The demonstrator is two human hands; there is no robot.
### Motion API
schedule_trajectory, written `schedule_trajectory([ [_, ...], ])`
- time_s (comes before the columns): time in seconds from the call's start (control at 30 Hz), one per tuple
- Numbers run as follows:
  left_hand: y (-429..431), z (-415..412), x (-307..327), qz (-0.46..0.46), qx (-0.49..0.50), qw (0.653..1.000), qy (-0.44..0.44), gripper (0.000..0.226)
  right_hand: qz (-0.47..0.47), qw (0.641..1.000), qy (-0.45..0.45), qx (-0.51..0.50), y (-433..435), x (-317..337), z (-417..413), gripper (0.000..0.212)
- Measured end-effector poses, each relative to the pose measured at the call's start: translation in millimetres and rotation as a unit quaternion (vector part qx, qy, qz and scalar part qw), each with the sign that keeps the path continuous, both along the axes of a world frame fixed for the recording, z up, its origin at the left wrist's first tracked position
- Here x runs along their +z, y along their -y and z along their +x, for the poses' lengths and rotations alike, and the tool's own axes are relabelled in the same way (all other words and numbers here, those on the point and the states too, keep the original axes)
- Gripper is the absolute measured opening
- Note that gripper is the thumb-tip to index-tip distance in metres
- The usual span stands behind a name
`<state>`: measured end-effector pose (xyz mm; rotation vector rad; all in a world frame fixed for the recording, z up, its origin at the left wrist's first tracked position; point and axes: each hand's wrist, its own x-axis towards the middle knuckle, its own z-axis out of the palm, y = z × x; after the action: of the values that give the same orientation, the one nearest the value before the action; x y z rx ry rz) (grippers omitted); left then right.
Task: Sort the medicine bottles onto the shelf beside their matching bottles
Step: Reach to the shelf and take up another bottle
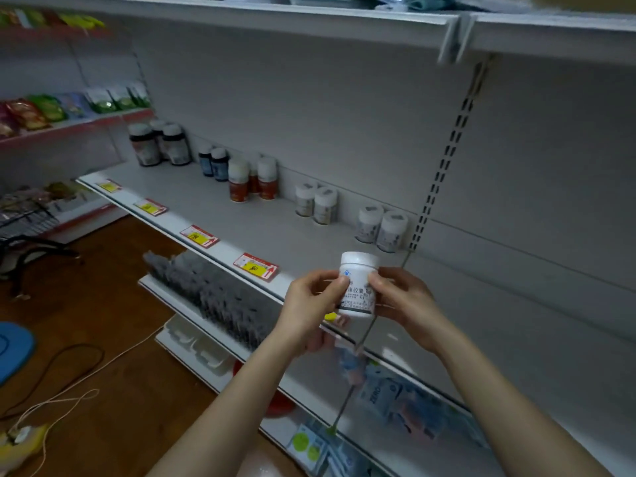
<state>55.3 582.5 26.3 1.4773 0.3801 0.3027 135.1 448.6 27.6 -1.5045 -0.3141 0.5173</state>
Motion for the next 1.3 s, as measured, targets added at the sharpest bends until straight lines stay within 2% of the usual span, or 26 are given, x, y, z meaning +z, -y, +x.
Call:
schedule_trajectory([
  [0.07, -14, 17, -2, 0.028, -0.005, 1.0, -0.012, 0.025, -0.011, 1.0, -0.004, 0.018, -10, 0, 18, 0.008],
  [0.23, -35, 58, 1, 0.061, -0.02, 0.998, -0.008, 0.025, -0.064, 0.996, 0.021, 0.053, -23, 1, 57, 0.033],
  [0.33, -46, 79, -3, 0.066, -0.044, 0.997, -0.001, 0.02, -0.089, 0.994, 0.035, 0.044, -29, 1, 73, 0.03],
  [0.5, -66, 115, -14, 0.089, -0.081, 0.993, 0.006, 0.025, -0.09, 0.995, 0.033, 0.003, -41, -2, 92, 0.032],
  [0.6, -79, 136, -21, 0.123, -0.126, 0.984, 0.017, 0.025, -0.109, 0.991, 0.07, -0.015, -48, -5, 96, 0.037],
  [0.73, -97, 158, -36, 0.17, -0.194, 0.966, 0.031, 0.024, -0.125, 0.983, 0.1, -0.093, -64, -12, 95, 0.032],
  [0.9, -107, 176, -52, 0.206, -0.239, 0.948, 0.034, 0.028, -0.154, 0.969, 0.116, -0.153, -78, -32, 92, 0.044],
  [1.07, -112, 184, -59, 0.228, -0.25, 0.94, 0.052, 0.034, -0.194, 0.955, 0.11, -0.194, -90, -45, 99, 0.045],
  [1.3, -111, 201, -61, 0.248, -0.24, 0.937, 0.043, 0.031, -0.251, 0.942, 0.114, -0.193, -92, -48, 120, 0.042],
])
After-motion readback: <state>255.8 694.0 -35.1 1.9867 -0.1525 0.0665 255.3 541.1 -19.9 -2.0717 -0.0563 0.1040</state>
